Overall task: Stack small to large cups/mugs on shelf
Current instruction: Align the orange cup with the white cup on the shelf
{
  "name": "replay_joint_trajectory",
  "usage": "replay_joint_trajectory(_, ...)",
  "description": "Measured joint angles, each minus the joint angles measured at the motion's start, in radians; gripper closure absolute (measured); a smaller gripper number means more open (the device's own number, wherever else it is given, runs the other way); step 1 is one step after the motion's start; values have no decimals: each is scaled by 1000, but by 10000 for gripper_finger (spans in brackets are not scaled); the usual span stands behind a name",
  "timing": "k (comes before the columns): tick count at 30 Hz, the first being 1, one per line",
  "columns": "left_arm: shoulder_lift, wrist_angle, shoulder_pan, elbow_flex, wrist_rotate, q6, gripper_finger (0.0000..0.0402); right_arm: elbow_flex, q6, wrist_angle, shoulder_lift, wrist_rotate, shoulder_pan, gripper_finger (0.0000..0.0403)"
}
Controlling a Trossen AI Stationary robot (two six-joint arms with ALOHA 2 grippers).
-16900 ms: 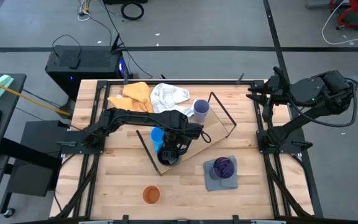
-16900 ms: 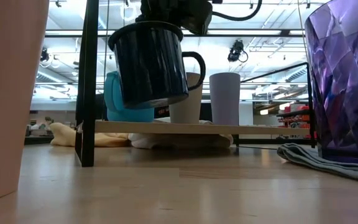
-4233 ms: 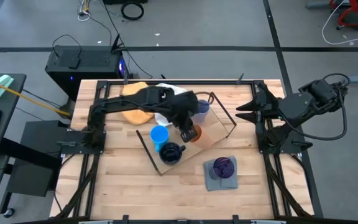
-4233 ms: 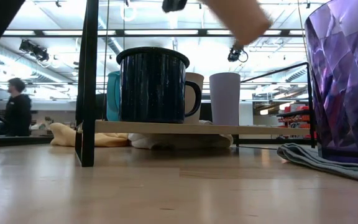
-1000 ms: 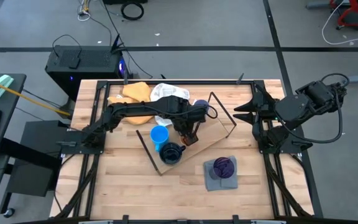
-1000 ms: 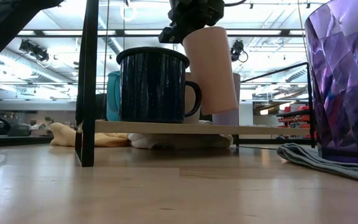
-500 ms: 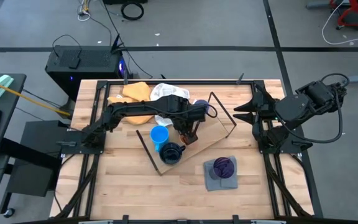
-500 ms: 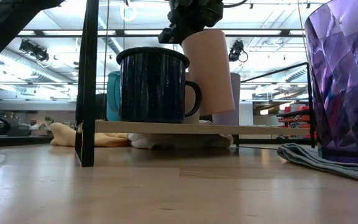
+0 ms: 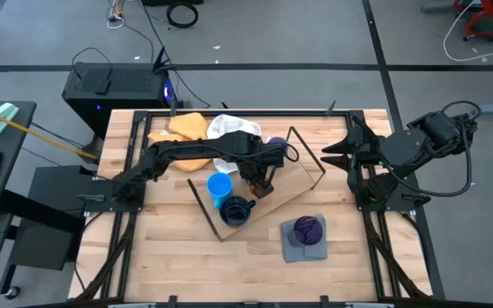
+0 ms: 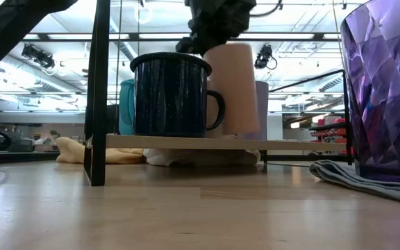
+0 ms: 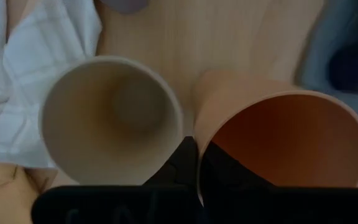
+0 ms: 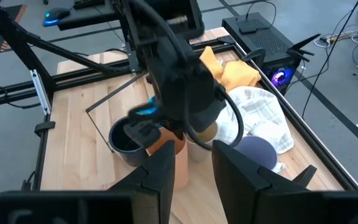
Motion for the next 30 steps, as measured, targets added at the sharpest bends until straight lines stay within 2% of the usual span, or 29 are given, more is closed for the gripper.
replay_joint_trajectory(13, 35, 6, -9, 3, 34, 9, 393, 0, 0, 1, 0, 0, 0, 289)
replay_joint_trajectory(30, 37, -10, 17, 2, 23, 50, 391, 0, 0, 1, 0, 0, 0, 289)
